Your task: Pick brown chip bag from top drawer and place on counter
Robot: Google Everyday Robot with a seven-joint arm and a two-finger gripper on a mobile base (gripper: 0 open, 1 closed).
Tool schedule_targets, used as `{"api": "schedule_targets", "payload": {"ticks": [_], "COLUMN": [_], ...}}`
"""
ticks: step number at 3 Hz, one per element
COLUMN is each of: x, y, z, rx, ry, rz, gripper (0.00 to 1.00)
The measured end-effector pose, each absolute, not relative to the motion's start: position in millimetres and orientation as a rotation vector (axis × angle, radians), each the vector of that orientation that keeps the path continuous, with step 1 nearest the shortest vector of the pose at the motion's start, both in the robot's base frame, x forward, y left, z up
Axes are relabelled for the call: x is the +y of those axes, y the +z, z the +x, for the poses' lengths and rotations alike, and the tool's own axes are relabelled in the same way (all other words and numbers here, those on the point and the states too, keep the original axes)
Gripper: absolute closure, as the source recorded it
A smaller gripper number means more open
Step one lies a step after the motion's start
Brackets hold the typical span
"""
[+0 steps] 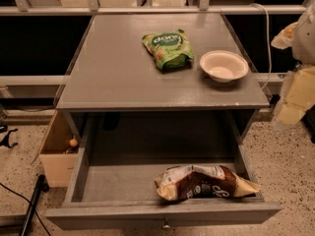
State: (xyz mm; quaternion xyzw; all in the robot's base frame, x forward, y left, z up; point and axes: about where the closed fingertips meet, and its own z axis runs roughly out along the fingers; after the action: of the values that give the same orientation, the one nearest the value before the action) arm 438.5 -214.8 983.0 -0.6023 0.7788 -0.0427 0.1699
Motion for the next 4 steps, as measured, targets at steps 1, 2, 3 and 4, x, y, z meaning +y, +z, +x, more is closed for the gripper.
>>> {"api": "schedule_targets", "payload": {"ticks": [1,2,3,4], "x": [-214.8,-212.1,-206.3,-202.8], "y": [983.0,979.5,963.1,938.9], "z": [438.5,437.2,431.9,428.5], "rx": [2.213,2.202,2.185,2.177], "ry": [-0.121,-0.109,-0.094,-0.081], "rz": [-1.711,-1.704,-1.687,-1.649], "gripper": [0.0,0.0,0.0,0.0]}}
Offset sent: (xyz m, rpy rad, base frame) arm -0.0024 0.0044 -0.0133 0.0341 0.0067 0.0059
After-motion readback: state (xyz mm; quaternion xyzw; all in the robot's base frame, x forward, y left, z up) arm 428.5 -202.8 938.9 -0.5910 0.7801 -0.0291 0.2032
